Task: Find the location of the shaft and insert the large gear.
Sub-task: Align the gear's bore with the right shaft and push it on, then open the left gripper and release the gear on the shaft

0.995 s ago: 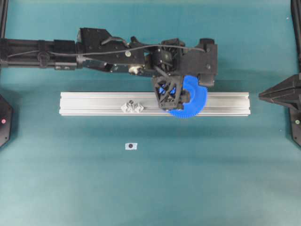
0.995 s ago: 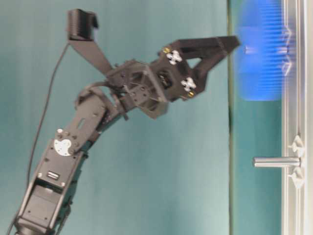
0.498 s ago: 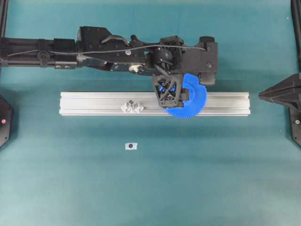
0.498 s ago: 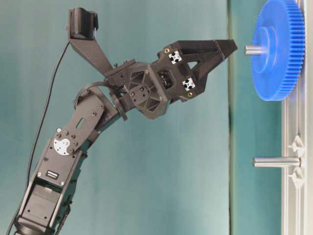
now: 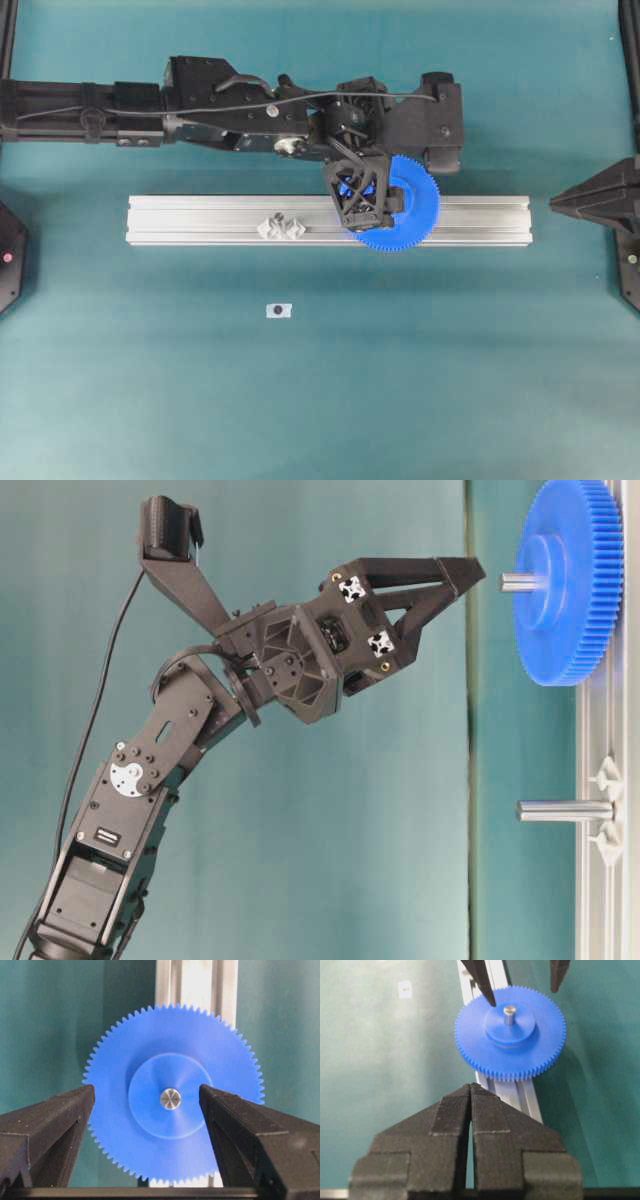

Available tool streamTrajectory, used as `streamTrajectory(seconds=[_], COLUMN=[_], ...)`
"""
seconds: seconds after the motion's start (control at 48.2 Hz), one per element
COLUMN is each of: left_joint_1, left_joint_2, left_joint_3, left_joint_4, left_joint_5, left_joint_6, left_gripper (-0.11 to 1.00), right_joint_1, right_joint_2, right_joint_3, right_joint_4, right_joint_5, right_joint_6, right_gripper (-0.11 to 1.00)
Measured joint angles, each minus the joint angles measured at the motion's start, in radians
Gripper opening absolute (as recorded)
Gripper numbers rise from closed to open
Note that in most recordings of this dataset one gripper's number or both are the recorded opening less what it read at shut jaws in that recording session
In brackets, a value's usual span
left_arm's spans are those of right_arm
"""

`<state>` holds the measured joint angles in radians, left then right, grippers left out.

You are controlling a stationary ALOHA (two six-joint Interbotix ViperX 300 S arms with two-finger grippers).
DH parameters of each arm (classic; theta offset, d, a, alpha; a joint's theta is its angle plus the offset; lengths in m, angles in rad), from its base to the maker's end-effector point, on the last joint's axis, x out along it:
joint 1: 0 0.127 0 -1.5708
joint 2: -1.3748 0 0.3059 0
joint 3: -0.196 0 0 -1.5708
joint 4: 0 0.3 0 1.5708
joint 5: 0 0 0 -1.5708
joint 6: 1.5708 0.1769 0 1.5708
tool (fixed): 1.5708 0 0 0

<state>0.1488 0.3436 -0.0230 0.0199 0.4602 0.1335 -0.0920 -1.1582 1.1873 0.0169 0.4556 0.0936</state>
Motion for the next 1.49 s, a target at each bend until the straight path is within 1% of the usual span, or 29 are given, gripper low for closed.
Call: streamTrajectory(seconds=[0.228, 0.373, 0.705, 0.912, 1.182, 1.327, 1.493], left_joint_1=[-0.009, -0.012, -0.032, -0.032, -0.032, -0.032, -0.031], left_joint_2=[0.0, 0.0, 0.002, 0.002, -0.008, -0.028, -0.061], left_joint_3=[0.0, 0.0, 0.0, 0.0, 0.0, -0.002, -0.002], left_joint_4=[0.0, 0.0, 0.0, 0.0, 0.0, 0.0, 0.0], left_joint_5=[0.0, 0.006, 0.009, 0.009, 0.018, 0.055, 0.067], left_joint_6=[-0.003, -0.017, -0.117, -0.16, -0.16, -0.173, -0.204], left_gripper=[0.87, 0.87, 0.87, 0.87, 0.87, 0.87, 0.87], right_joint_1=[0.002, 0.002, 0.0, 0.0, 0.002, 0.002, 0.0], right_joint_2=[-0.002, 0.0, 0.0, 0.0, -0.002, -0.002, -0.002], right_joint_3=[0.0, 0.0, 0.0, 0.0, 0.0, 0.0, 0.002], right_joint_4=[0.0, 0.0, 0.0, 0.0, 0.0, 0.0, 0.0], right_joint_5=[0.0, 0.0, 0.0, 0.0, 0.0, -0.002, -0.002], right_joint_6=[0.0, 0.0, 0.0, 0.0, 0.0, -0.002, 0.0], right_gripper=[0.02, 0.02, 0.02, 0.02, 0.02, 0.02, 0.02])
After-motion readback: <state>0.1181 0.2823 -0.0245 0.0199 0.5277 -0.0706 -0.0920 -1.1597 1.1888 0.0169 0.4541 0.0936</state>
